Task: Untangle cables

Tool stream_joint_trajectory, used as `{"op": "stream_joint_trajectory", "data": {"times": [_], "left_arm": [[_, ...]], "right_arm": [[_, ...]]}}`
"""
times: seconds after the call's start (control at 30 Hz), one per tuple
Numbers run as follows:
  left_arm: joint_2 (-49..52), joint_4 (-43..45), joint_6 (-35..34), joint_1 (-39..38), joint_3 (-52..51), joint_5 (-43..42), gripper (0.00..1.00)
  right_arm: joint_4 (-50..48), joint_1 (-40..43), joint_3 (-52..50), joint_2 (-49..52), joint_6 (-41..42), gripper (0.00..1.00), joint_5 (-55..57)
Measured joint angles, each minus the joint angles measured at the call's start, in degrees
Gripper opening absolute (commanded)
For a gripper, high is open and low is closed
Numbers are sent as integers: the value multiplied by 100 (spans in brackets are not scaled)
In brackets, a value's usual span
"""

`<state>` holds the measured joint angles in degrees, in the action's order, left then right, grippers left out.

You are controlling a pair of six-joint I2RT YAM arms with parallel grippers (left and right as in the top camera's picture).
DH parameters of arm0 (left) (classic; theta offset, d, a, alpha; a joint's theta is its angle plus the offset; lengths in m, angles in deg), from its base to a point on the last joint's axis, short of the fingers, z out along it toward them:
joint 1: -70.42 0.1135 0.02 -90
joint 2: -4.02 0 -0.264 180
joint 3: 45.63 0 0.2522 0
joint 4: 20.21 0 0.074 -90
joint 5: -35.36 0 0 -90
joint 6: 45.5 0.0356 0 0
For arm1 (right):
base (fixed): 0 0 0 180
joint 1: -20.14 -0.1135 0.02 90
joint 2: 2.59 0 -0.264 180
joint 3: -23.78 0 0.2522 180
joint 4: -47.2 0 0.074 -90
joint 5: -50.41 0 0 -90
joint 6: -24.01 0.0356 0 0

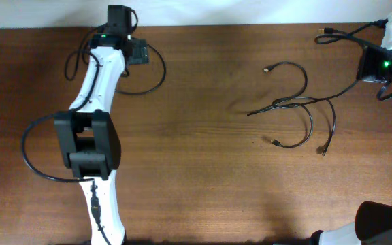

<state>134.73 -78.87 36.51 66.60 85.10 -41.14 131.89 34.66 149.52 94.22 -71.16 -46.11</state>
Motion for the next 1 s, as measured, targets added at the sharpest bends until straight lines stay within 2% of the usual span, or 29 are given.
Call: {"op": "stream_joint_trajectory", "data": {"times": [0.13,0.4,0.63,1.0], "left_arm": [[-216,-192,136,-671,0,-107,99],[-1283,-769,280,-2159,92,-614,99],[-1333,-1543,284,-2983,107,-1141,99],[-1333,-1596,284,-4280,-223,-1311,99]], "right_arm": [[0,0,0,2,-2,4,0],[2,0,0,0,-2,4,0],[0,0,0,2,-4,4,0],[-87,0,0,33,-4,4,0]]}}
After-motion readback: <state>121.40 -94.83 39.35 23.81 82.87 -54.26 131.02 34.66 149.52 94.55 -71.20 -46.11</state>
